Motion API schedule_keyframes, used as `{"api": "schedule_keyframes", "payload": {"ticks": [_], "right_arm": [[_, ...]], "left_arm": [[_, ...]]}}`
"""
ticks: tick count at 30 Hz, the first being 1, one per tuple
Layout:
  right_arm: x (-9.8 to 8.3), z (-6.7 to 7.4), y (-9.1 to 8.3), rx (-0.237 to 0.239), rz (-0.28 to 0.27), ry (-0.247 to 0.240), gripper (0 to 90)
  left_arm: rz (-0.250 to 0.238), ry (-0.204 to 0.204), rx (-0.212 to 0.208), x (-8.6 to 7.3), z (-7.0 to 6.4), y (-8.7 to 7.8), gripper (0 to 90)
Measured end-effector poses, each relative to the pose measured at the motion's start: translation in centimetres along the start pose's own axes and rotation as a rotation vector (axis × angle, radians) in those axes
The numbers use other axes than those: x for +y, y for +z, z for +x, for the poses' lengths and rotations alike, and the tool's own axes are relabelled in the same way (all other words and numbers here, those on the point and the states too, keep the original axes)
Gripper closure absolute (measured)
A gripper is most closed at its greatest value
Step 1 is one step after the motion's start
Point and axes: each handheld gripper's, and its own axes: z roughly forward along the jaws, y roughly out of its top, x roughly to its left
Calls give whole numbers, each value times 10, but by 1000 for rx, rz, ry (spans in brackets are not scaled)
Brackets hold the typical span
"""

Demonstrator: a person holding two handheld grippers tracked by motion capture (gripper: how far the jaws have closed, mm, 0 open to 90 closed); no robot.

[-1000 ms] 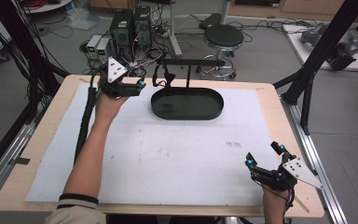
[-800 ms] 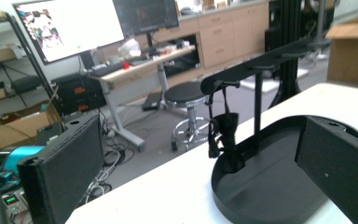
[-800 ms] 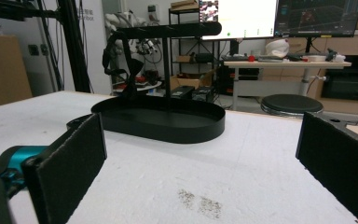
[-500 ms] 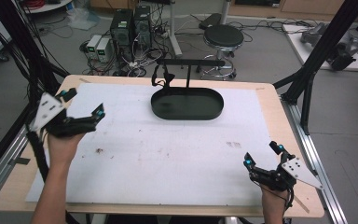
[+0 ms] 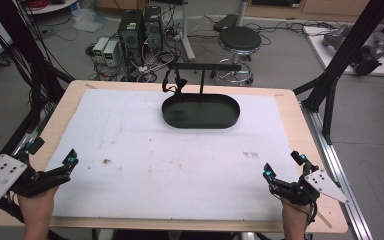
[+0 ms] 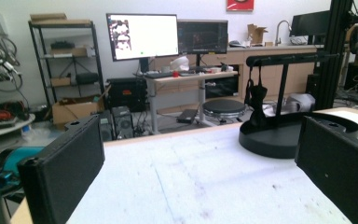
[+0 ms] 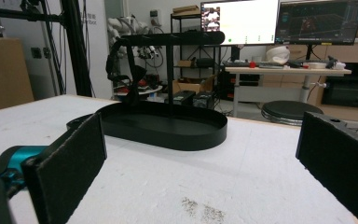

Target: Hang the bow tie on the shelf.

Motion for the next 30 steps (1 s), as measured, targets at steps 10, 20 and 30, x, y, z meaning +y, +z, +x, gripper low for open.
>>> {"api": "schedule_keyframes", "payload": {"ticks": [10, 20, 30], "right_arm": [[-1, 2, 0, -6, -8, -2, 8], [-2, 3, 1, -7, -9, -4, 8], [-3, 3, 1, -13, -13, -2, 8]], "left_arm": [[19, 0, -31, -16, -1, 2, 17], [13, -40, -47, -27, 3, 1, 18], [-1, -62, -58, -30, 4, 0, 18]]}}
